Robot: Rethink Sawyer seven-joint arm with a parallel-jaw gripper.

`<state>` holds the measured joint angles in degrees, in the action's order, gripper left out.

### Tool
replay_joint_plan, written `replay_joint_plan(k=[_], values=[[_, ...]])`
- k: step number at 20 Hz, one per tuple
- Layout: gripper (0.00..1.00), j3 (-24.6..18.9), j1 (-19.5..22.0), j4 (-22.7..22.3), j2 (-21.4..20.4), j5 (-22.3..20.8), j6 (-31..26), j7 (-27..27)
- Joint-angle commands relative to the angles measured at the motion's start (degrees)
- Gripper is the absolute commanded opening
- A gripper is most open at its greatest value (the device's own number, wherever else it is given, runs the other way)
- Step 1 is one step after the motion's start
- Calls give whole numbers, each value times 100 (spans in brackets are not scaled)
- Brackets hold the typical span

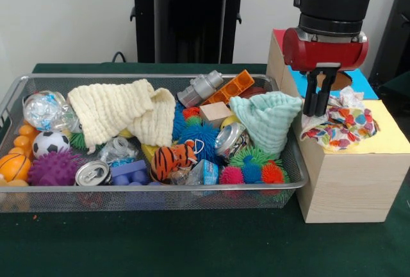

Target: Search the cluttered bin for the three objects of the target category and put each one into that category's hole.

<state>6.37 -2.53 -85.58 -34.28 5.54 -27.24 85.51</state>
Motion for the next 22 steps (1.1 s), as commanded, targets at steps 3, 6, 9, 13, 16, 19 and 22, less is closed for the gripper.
replay_joint_plan(k=[3, 6, 9, 13, 16, 19, 22], values=[[0, -404, 73, -511, 287, -75, -111, 826], [0, -383, 36, -514, 254, -42, -191, 872], [0, -356, -11, -467, 273, -3, -225, 949], [0, -362, -60, -486, 266, 53, -218, 1036], [0, -356, -105, -463, 290, 86, -202, 1098], [0, -319, -177, -421, 323, 110, -207, 1176], [0, -279, -267, -442, 306, 154, -227, 1283]])
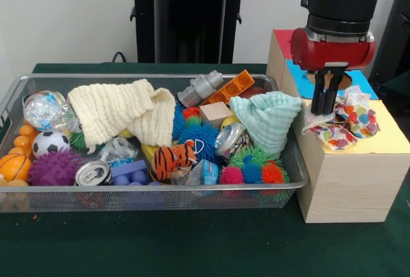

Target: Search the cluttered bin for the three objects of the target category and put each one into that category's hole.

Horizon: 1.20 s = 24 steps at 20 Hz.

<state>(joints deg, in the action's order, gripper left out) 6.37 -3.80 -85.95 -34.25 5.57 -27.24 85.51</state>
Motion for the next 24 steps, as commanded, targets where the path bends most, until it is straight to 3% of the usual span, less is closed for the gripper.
replay_joint_plan(k=[1, 17, 24], values=[[0, -261, -174, -409, 297, 161, -231, 1313], [0, -83, -480, -294, 469, 334, -124, 1538], [0, -161, -401, -260, 658, 376, 177, 1431]])
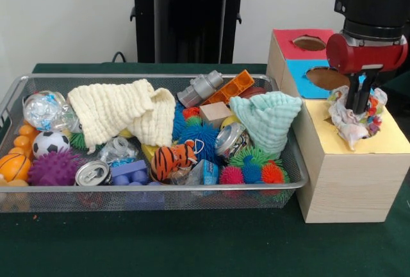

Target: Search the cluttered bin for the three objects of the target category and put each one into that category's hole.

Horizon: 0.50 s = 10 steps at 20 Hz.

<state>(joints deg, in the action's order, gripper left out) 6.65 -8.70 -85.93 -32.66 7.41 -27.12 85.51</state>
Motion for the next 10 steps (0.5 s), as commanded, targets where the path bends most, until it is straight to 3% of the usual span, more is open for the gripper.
replay_joint_plan(k=[1, 10], values=[[0, -199, 97, -281, 514, 198, 203, 1434], [0, -493, 309, -248, 768, 331, 429, 1283]])
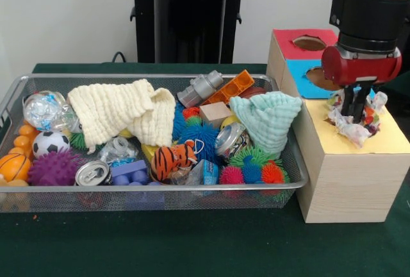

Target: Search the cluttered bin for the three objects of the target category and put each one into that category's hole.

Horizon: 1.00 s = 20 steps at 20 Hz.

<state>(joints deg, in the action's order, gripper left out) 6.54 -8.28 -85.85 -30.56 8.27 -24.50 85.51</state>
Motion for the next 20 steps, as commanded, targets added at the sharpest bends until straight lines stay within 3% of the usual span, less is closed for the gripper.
replay_joint_plan(k=[1, 20], values=[[0, -529, 298, -308, 535, 266, 179, 1259], [0, -774, 459, -232, 892, 458, 693, 1165]])
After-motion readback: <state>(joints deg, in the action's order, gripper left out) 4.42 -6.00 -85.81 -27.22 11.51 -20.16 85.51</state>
